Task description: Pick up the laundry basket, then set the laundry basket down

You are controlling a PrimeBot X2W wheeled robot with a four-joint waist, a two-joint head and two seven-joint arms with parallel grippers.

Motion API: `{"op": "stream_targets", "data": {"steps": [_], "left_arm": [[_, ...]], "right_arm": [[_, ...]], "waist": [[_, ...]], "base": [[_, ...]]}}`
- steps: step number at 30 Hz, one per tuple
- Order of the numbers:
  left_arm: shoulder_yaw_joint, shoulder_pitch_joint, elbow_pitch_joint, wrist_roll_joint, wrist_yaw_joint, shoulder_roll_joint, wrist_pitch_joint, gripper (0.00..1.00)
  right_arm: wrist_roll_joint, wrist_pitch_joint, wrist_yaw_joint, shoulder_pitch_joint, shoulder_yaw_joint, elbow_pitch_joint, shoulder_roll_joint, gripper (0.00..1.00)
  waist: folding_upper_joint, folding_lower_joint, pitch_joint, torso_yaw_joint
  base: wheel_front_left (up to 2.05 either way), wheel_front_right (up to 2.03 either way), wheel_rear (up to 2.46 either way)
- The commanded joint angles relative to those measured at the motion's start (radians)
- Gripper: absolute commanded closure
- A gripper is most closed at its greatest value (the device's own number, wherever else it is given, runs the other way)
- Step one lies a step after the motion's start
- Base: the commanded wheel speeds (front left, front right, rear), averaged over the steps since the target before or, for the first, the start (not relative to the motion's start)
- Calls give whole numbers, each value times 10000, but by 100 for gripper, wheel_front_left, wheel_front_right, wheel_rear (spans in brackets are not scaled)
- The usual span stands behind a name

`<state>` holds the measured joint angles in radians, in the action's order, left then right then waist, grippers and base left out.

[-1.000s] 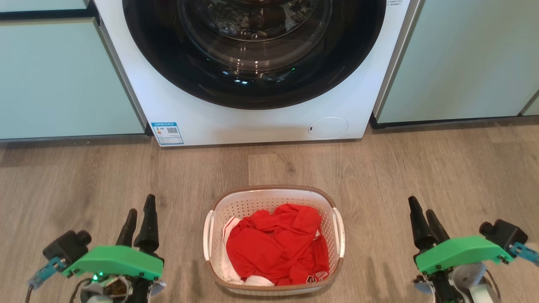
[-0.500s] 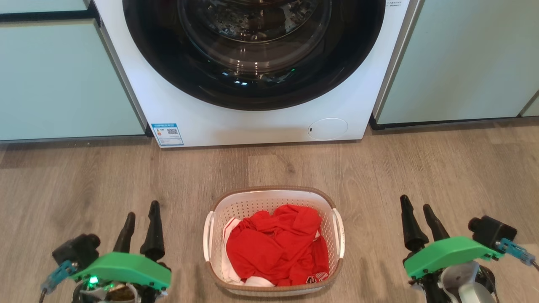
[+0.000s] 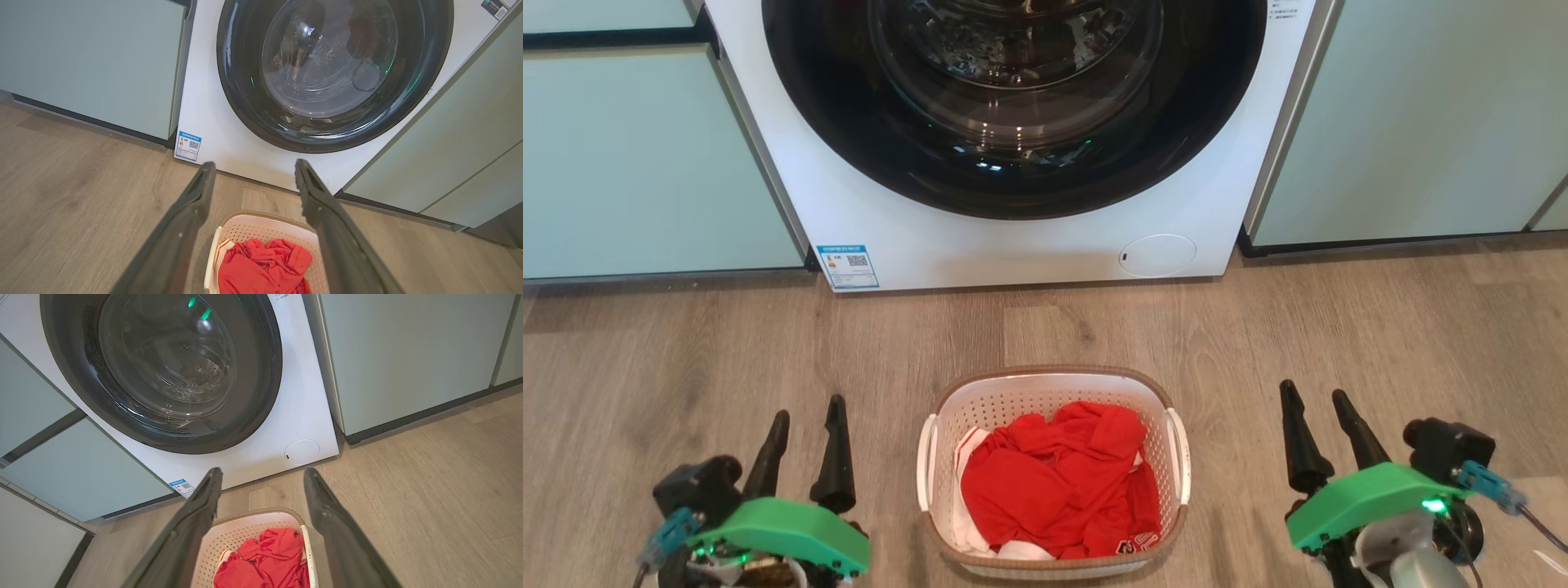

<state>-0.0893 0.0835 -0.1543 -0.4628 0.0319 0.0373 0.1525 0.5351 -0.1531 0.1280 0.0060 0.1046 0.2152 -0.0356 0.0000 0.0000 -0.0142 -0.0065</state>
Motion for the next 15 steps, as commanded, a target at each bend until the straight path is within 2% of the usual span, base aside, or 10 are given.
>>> {"op": "stream_targets", "data": {"steps": [1,15], "left_arm": [[154,-223,321,425,24,134,193,0],[124,-126,399,2096,91,144,603,0]], "right_arm": [[-403,-185,20,-421,278,-334,-106,0],[-2055,-596,23,-344,532,-434,-124,0]], "waist": [[0,0,-3,-9],[0,0,-20,-39]], "base": [[0,0,0],[0,0,0]]}}
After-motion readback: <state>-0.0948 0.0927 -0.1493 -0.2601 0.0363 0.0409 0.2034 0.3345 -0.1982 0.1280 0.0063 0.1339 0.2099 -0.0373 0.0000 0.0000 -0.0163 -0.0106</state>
